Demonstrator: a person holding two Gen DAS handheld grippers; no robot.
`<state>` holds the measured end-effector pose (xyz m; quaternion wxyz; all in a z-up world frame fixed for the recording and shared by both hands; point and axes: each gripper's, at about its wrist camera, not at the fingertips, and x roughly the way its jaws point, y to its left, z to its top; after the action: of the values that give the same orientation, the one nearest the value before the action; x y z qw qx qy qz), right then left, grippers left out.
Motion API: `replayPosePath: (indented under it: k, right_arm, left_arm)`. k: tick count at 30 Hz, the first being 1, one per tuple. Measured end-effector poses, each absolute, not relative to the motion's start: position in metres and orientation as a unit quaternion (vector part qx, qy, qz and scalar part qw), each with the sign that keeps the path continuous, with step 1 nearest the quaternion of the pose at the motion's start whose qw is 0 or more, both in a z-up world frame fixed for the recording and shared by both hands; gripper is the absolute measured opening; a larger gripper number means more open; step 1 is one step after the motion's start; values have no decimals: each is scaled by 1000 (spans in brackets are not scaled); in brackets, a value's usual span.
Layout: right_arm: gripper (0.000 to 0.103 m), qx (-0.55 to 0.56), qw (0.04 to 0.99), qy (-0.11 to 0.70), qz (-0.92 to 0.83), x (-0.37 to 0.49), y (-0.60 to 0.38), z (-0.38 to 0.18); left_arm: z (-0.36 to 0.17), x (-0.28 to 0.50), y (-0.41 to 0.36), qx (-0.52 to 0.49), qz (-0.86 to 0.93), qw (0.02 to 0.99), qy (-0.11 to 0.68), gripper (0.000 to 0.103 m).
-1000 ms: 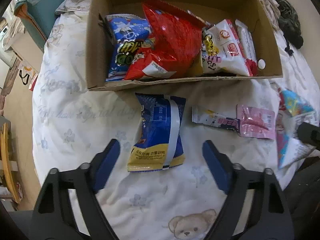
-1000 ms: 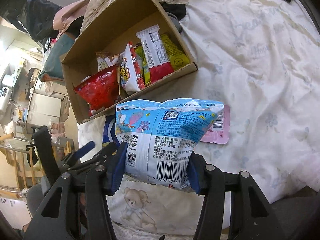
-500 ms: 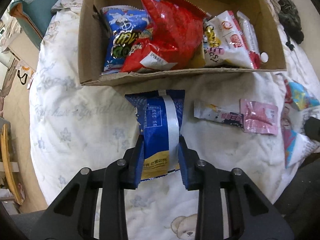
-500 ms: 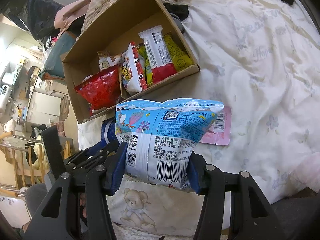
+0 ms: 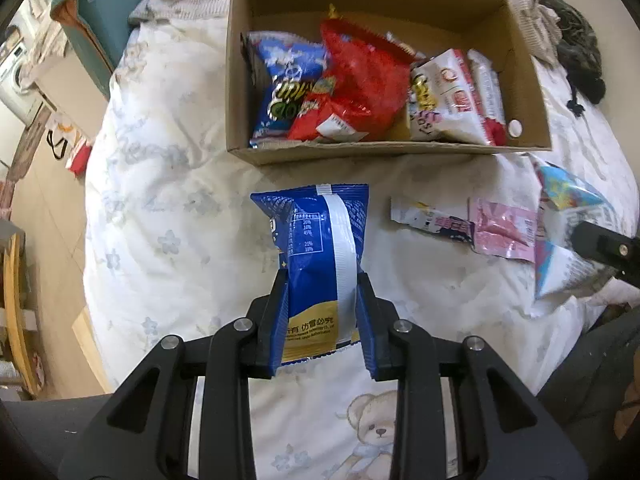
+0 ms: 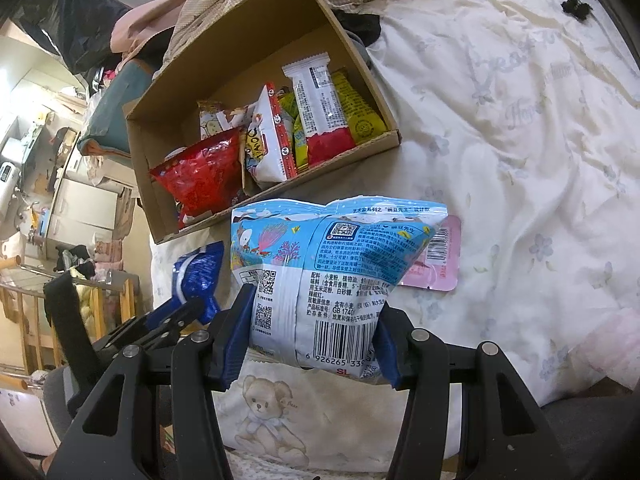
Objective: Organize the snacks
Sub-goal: 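Grasp the blue-yellow snack bag with the left tool while the right holds the blue-white bag, then carry both bags into the box and open both tools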
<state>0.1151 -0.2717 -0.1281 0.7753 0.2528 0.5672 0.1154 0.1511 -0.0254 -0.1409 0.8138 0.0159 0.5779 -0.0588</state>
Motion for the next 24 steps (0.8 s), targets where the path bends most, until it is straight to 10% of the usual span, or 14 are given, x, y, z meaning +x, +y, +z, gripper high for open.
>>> replayPosePath:
  k: [24]
  right_arm:
    - [56,272,806,483,208,95,-258,-79]
  left_arm:
    - [-54,117,3,-14,-45,882,470,27]
